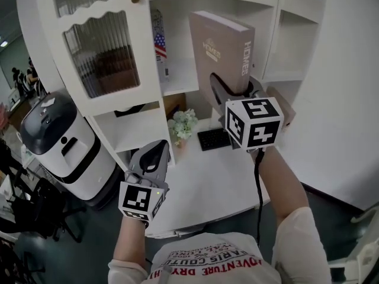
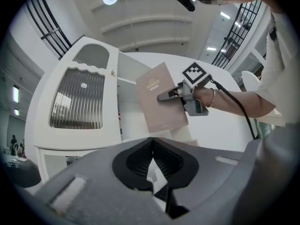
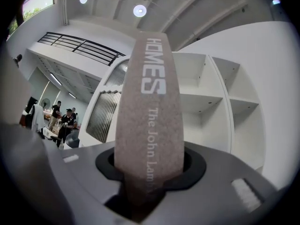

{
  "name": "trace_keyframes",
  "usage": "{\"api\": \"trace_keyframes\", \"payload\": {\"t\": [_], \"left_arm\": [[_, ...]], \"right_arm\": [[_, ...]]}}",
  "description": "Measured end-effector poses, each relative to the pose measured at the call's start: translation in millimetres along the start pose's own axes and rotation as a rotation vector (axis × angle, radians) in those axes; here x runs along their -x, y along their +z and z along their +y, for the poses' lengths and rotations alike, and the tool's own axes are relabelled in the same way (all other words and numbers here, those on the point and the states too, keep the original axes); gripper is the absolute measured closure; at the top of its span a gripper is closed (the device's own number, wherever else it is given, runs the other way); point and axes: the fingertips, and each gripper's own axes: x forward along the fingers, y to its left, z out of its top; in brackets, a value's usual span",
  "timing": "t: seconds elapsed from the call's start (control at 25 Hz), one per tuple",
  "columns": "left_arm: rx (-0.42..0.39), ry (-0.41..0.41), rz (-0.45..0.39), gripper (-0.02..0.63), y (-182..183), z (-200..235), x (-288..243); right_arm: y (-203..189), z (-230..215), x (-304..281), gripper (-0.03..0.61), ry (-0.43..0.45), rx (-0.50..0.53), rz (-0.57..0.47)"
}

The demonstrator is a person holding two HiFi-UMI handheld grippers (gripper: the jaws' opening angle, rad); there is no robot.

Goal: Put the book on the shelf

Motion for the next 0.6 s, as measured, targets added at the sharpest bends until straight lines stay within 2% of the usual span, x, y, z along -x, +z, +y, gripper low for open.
{"api": "trace_keyframes", "payload": {"t": [0.24,0.6], "left_arm": [[-0.004,-0.001,-0.002,0.609,-3,19,0],[-0.031,0.050,-0.016,0.609,5,37,-20]], "right_arm": [[23,3,-52,0.400,-0.026,0.017,0.017],[-5,5,-117,0.400,-0.028,0.002,0.073]]}}
